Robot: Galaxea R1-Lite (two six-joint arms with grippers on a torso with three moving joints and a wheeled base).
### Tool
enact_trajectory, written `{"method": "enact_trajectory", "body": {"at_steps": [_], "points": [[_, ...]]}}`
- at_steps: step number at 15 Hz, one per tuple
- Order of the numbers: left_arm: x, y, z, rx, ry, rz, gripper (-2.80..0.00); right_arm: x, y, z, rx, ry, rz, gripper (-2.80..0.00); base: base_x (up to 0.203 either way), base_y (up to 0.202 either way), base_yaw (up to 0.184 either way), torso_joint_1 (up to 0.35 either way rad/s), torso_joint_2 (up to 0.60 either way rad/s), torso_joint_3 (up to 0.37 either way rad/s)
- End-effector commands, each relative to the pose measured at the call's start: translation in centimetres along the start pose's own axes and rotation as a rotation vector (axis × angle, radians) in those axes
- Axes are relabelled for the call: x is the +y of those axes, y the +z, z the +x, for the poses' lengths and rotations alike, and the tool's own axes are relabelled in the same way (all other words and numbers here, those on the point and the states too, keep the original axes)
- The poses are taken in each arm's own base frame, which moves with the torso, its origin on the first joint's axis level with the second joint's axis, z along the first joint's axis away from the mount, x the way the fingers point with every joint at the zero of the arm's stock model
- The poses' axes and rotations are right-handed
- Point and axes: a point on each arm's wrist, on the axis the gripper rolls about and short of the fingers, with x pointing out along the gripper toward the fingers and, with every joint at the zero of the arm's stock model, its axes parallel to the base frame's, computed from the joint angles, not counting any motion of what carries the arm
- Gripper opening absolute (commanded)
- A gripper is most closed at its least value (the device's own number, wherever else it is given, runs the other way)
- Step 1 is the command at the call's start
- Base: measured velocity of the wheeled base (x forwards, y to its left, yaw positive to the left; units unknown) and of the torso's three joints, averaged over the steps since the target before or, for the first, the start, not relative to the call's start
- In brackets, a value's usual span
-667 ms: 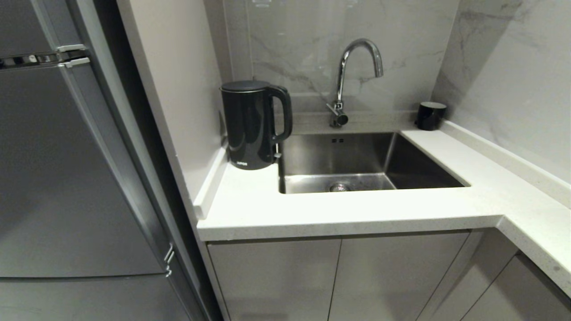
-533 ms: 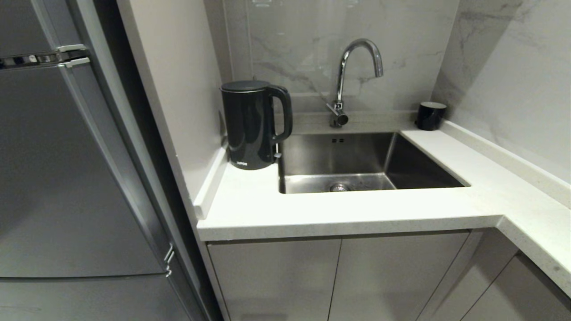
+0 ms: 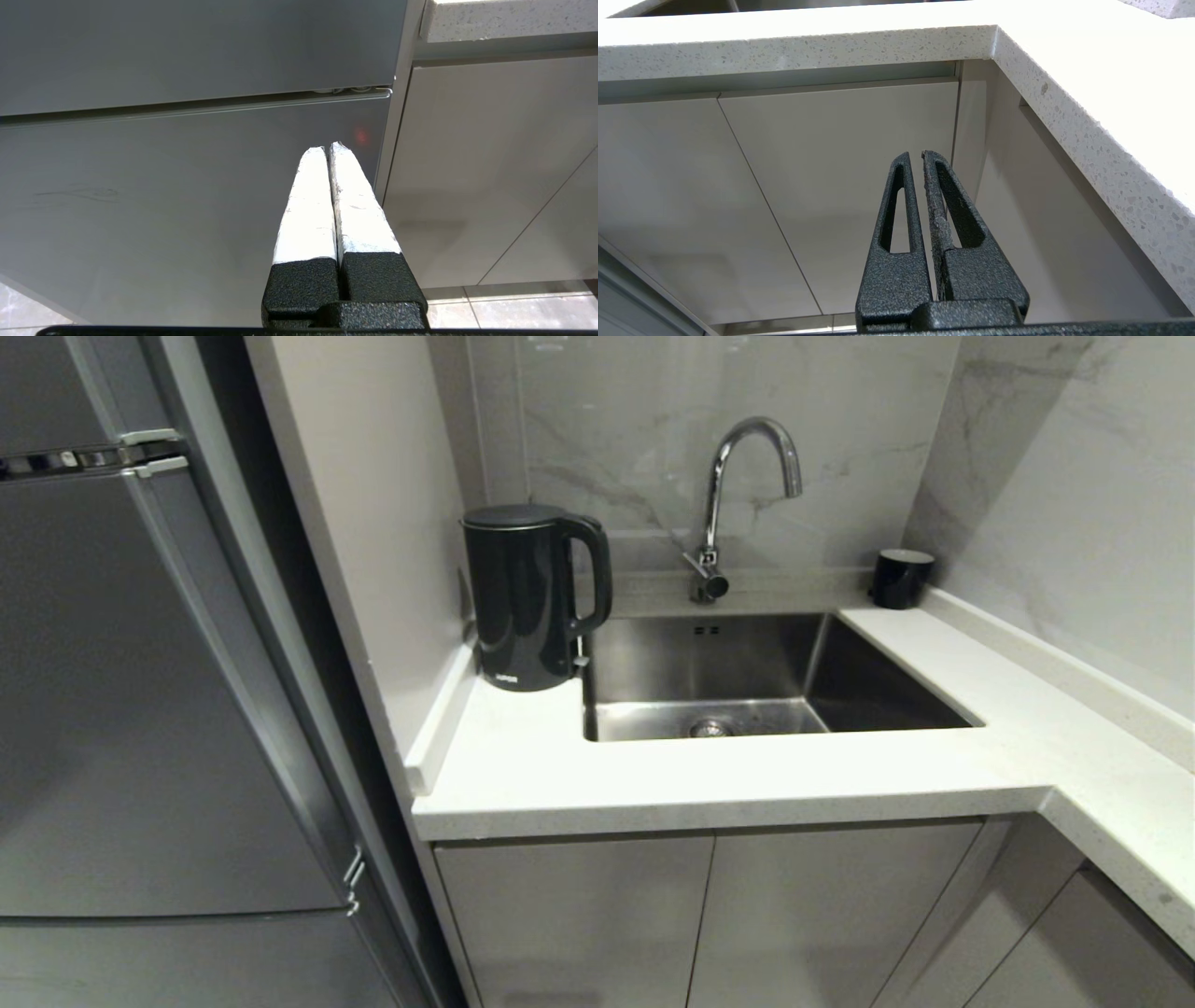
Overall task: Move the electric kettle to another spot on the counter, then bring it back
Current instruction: Grab the kettle
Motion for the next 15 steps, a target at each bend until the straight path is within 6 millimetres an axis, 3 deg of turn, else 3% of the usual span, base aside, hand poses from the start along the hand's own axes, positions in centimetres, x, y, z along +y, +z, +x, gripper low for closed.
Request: {"method": "enact_trajectory", "body": {"at_steps": [1, 3, 15], "points": [[0.0, 0.0, 0.0, -0.001, 0.001, -0.001, -2.8, 0.0, 0.0, 0.0, 0.0, 0.0, 0.001, -2.8, 0.0, 0.0, 0.0, 0.0, 0.0, 0.0], [0.03, 0.04, 0.02, -0.006, 0.01, -0.075, -2.8, 0.0, 0.0, 0.0, 0.0, 0.0, -0.001, -2.8, 0.0, 0.0, 0.0, 0.0, 0.0, 0.0], [0.04, 0.09, 0.03, -0.01, 0.014, -0.076, -2.8, 0.0, 0.0, 0.0, 0.0, 0.0, 0.001, -2.8, 0.0, 0.0, 0.0, 0.0, 0.0, 0.0]]}}
